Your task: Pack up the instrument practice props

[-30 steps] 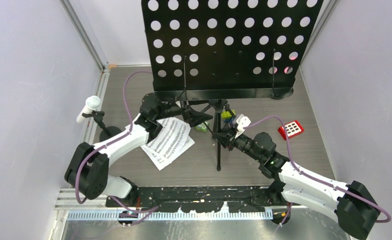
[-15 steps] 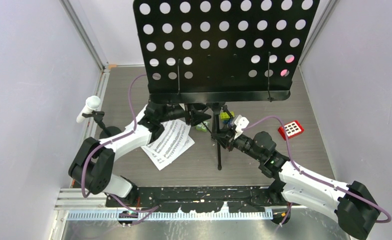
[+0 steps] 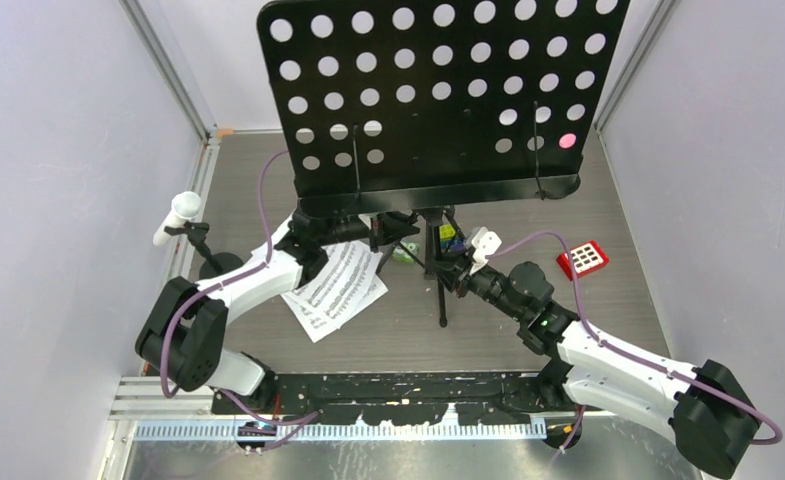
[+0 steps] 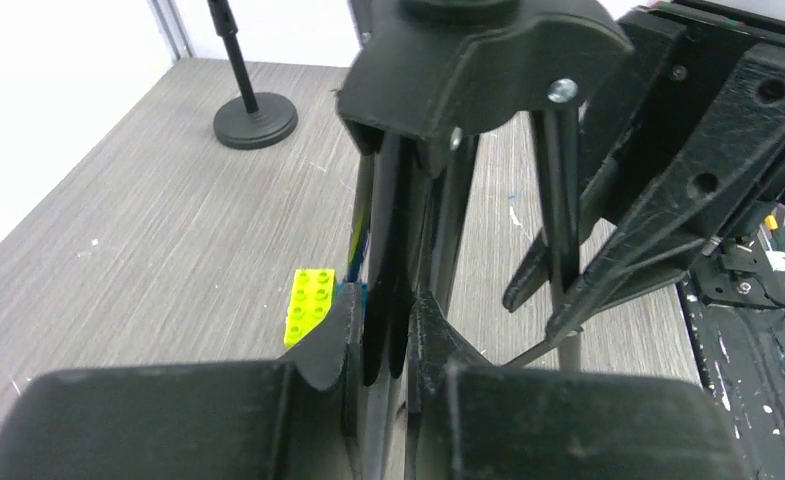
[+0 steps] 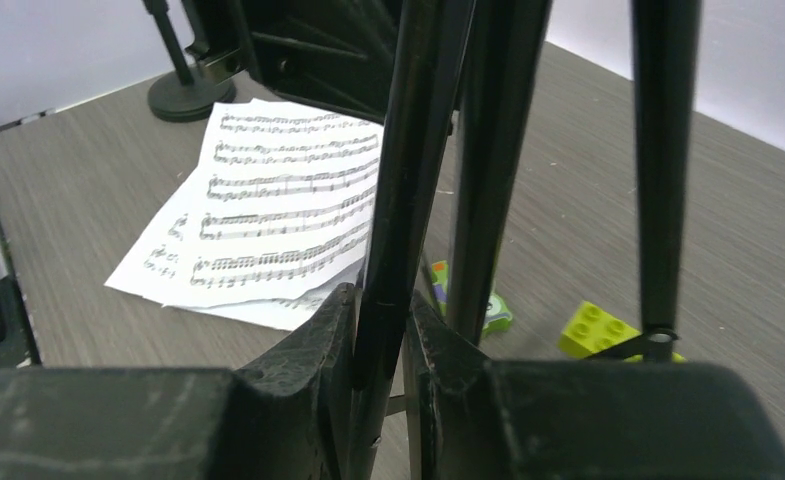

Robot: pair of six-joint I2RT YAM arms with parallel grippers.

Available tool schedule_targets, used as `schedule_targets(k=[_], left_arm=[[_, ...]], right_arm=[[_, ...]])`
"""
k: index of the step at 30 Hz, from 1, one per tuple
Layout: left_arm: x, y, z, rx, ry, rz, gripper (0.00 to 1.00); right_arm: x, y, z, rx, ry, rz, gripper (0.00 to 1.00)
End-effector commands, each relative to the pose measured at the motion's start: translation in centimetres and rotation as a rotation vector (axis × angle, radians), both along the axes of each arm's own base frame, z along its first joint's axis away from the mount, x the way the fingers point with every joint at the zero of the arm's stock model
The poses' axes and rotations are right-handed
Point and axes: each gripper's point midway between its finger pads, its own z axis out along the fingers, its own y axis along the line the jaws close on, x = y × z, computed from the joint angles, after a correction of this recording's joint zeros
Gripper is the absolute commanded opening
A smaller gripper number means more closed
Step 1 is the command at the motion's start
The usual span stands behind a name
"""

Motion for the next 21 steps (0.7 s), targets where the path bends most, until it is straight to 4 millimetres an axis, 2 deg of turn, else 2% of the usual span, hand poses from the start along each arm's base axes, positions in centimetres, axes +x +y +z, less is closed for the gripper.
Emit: schedule_targets(k=[1,6,14,21], left_arm=[[-1.0,-0.1,0.4,0.009,0.096,-0.031,0.00],[-0.9,-0.4,2.2,-0.034,0.074,-0.042,0.00],[-0.3,-1.1,3.2,-0.086,0.075,-0.047,0.00],[0.4,-1.7,5.0,-0.127,0.051,-0.058,0.00]], right_arm=[[1.2,-0.5,7.8,0.161,-0.216,-0.062,0.01],[1.5,-0.3,8.5,0.158,-0.235,-0.066,0.01],[1.8,0.0,9.6,0.160,-0.268,-0.062,0.01],[2.0,0.5,10.9,0.148,-0.310,-0.049,0.01]])
